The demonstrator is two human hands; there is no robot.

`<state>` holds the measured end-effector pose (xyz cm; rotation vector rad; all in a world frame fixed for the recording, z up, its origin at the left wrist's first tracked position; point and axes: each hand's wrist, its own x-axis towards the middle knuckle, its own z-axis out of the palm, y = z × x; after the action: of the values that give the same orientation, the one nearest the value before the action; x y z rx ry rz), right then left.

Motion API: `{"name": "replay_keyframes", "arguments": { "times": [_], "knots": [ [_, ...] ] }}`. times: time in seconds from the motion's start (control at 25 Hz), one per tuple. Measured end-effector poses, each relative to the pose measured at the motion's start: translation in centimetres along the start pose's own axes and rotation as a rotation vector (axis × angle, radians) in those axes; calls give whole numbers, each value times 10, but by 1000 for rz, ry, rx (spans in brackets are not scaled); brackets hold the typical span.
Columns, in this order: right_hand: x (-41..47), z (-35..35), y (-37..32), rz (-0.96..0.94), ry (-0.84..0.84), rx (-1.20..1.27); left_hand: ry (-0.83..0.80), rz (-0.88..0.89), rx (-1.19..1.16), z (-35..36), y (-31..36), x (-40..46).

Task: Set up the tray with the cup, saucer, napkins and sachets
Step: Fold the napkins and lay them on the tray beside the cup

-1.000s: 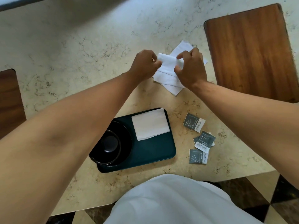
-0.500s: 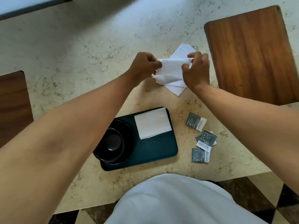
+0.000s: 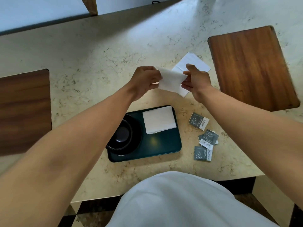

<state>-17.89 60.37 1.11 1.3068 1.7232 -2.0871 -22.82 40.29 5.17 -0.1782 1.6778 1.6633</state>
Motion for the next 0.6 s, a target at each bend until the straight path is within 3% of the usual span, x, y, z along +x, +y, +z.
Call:
{"name": "replay_keyframes", "arguments": {
  "times": [0.24,0.48,0.6],
  "knots": [
    [-35,6,6,-77,-190,176,40,6,-61,-19,-13,-45],
    [-76,12,9,-218,-337,44,271,32,-210,-24,-21,-74],
    [-89,13,12,-278,-352,2,296,41,-271,-24,-26,-87]
  ]
}}
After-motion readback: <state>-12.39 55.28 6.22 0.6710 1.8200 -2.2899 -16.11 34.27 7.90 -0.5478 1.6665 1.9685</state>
